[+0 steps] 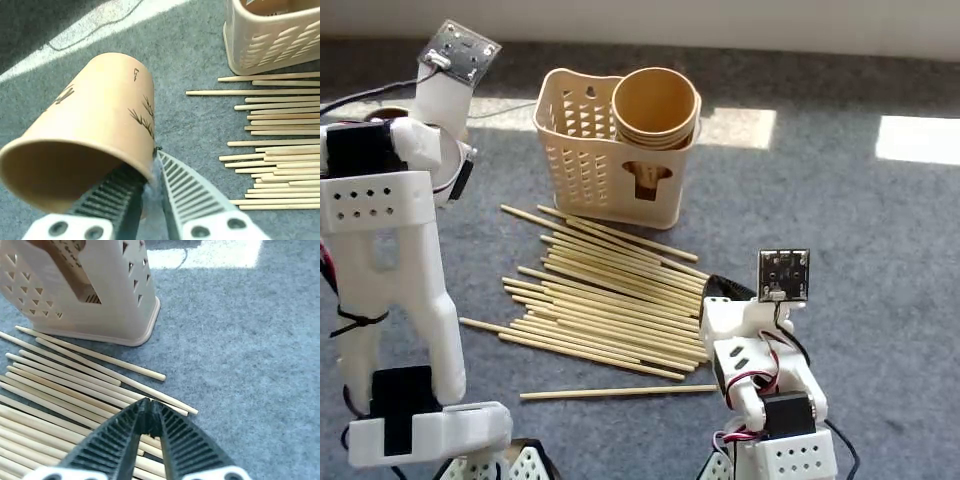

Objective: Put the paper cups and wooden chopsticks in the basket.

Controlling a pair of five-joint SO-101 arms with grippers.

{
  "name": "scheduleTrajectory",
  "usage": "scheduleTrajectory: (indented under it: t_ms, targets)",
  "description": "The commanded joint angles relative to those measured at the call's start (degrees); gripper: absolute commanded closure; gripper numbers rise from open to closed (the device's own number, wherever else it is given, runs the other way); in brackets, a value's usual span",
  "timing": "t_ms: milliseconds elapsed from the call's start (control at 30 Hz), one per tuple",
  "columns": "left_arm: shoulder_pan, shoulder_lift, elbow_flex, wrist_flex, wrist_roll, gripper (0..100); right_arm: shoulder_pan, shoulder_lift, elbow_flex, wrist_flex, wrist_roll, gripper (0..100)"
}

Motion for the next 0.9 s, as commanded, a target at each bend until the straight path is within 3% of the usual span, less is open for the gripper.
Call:
scheduleTrajectory:
  t_ms: [0, 300, 533, 733, 867]
  targets:
    - [2.9, -2.7, -7.7, 1.9, 1.9, 100, 0.9, -0.4, -0.7, -1.4, 0.8, 99.2]
    - [10.9, -3.2, -17.0, 2.4, 6.2, 100, 0.9, -0.4, -0.7, -1.5, 0.8, 99.2]
    - [22.8, -2.8, -23.1, 2.0, 6.9, 99, 1.0, -0.4, -0.7, -1.5, 0.8, 99.2]
    - [32.3, -2.5, -23.0, 1.5, 6.5, 99, 5.0, -0.4, -0.7, -1.5, 0.6, 99.2]
    - [34.6, -2.5, -20.4, -2.2, 6.5, 99, 7.0, -0.4, -0.6, -4.1, 0.4, 99.2]
